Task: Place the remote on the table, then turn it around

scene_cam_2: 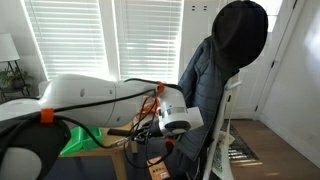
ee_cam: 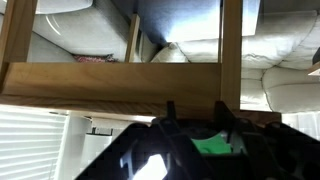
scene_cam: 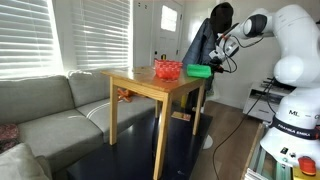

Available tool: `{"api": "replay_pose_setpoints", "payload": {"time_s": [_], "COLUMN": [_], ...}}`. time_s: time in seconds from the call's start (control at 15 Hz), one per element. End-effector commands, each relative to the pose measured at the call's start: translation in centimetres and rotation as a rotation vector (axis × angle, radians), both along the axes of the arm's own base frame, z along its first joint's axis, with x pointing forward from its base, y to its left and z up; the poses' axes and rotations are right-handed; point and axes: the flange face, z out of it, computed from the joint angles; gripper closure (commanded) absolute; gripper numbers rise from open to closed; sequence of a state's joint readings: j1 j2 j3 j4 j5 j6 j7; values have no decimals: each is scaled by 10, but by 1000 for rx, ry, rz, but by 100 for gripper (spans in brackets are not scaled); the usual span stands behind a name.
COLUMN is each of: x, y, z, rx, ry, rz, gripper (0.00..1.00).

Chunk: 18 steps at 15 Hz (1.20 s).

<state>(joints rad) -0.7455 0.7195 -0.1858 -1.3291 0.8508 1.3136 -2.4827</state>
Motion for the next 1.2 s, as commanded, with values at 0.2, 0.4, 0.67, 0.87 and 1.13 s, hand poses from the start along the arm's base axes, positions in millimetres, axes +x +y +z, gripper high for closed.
{"api": "replay_pose_setpoints", "payload": {"time_s": [0.2,0.4,0.67,0.87,1.13], "x": [5,1,-1,3,18], "y": [-6,-6,-2,14,45], "z": [12,27,67,110,181], "rx": [19,-9,-85,-208,-425], "ry": [-19,6,27,27,23], "rz": [19,15,-1,1,-5], "gripper": [83,83,83,83,83]}}
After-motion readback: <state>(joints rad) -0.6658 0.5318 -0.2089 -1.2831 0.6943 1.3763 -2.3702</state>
